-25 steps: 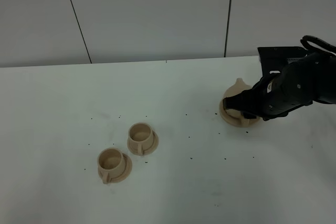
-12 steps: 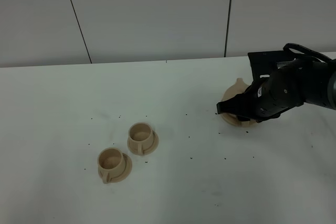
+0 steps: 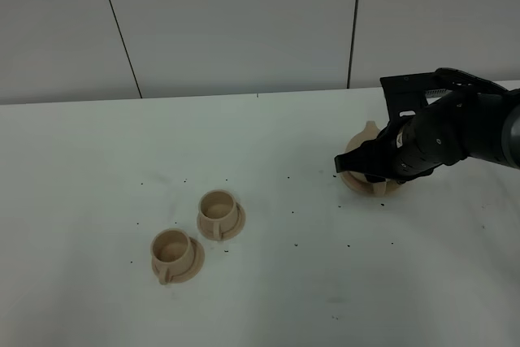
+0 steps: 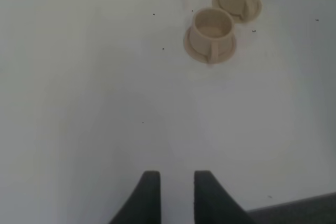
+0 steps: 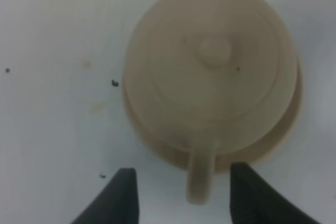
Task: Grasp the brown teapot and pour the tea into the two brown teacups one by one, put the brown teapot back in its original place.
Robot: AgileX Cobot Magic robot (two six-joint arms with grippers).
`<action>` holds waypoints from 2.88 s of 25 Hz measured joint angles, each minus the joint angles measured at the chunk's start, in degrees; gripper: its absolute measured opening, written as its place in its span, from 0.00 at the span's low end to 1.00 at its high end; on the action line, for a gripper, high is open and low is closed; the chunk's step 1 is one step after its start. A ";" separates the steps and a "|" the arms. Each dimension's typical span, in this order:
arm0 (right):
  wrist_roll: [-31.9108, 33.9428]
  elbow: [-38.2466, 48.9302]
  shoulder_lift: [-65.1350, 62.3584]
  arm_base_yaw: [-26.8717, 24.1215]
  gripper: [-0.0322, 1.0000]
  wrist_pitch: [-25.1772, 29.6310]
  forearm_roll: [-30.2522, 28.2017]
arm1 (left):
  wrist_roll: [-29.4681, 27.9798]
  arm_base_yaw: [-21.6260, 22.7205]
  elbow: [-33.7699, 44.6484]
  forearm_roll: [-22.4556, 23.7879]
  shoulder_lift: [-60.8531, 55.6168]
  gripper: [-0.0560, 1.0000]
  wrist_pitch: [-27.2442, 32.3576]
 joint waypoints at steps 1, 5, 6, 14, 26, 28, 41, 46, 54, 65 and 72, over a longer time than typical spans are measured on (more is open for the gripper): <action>0.67 0.00 0.05 0.00 0.41 0.00 -0.63 | 0.00 0.00 0.00 0.00 0.00 0.27 0.00; 3.15 0.00 0.78 0.00 0.41 0.02 -2.96 | 0.00 0.00 0.00 0.00 0.00 0.27 0.00; 3.38 0.00 1.15 0.00 0.41 0.02 -3.14 | 0.00 0.00 0.00 0.00 0.00 0.27 0.00; 3.97 0.00 1.40 0.00 0.41 -0.01 -3.39 | 0.00 0.00 0.00 0.00 0.00 0.27 0.00; 3.97 0.00 1.40 -0.06 0.41 -1.50 -3.55 | 0.00 0.00 0.00 0.00 0.00 0.27 0.00; 3.97 0.00 1.40 -0.26 0.41 -1.64 -3.55 | 0.00 0.00 0.00 0.00 0.00 0.27 0.00; 4.25 -0.04 3.01 -1.19 0.41 -1.75 -3.72 | 0.00 0.00 0.00 0.00 0.00 0.27 0.00; 4.34 -0.04 3.09 -1.19 0.41 -2.39 -3.72 | 0.00 0.00 0.00 0.00 0.00 0.27 0.00; 4.41 -0.04 3.09 -1.19 0.40 -3.07 -3.76 | 0.00 0.00 0.00 0.00 0.00 0.27 0.00; 4.41 -0.04 3.43 -1.19 0.40 -2.99 -3.78 | 0.00 0.00 0.00 0.00 0.00 0.27 0.00; 4.41 -0.04 4.09 -1.19 0.40 -2.82 -3.78 | 0.00 0.00 0.00 0.00 0.00 0.27 0.00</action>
